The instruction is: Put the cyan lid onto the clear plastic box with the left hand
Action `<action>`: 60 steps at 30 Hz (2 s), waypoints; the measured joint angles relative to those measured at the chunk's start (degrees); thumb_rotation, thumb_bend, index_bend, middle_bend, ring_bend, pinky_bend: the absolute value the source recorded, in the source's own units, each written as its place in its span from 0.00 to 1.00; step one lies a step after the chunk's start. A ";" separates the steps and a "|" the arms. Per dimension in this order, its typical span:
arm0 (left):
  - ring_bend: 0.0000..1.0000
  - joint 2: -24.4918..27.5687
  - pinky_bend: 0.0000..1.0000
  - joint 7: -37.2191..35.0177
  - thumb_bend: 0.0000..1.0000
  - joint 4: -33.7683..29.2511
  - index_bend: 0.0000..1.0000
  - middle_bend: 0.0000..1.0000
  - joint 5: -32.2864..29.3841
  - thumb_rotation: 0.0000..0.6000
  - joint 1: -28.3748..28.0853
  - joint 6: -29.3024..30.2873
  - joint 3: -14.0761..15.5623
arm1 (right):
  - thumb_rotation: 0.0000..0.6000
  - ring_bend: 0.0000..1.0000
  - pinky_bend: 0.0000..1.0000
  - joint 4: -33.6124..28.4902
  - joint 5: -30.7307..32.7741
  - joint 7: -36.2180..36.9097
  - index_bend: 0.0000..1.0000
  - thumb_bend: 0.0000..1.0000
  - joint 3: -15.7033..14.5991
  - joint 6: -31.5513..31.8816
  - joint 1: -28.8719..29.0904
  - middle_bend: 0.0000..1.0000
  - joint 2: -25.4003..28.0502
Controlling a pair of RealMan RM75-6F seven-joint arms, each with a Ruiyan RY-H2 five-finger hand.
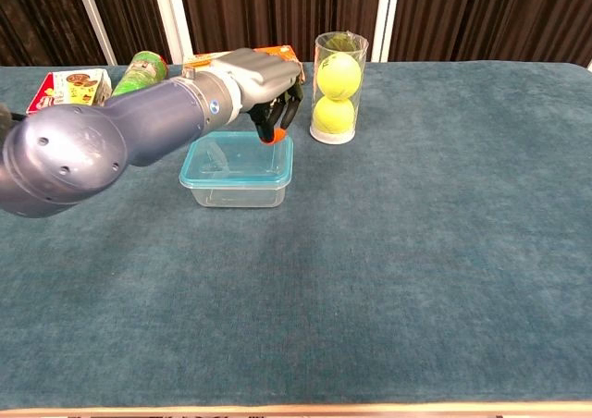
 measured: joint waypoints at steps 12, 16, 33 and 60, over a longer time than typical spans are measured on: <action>0.14 7.23 0.04 3.00 0.50 -16.20 0.66 0.61 3.79 1.00 1.49 5.03 1.08 | 1.00 0.00 0.00 -0.08 0.15 -0.36 0.10 0.29 0.03 0.13 -0.01 0.00 -0.10; 0.14 7.92 0.04 2.61 0.50 -18.09 0.66 0.61 5.71 1.00 2.17 4.46 3.35 | 1.00 0.00 0.00 -0.05 0.29 -0.43 0.10 0.29 0.05 0.17 -0.04 0.00 -0.12; 0.14 7.41 0.04 -1.99 0.50 -16.52 0.66 0.61 9.00 1.00 4.10 1.59 6.56 | 1.00 0.00 0.00 -0.05 0.26 -0.35 0.10 0.29 0.08 0.16 -0.05 0.00 -0.09; 0.14 9.27 0.03 -3.36 0.50 -17.62 0.65 0.60 9.63 1.00 5.77 0.62 7.72 | 1.00 0.00 0.00 -0.05 0.01 -0.39 0.10 0.29 0.00 0.24 -0.06 0.00 -0.11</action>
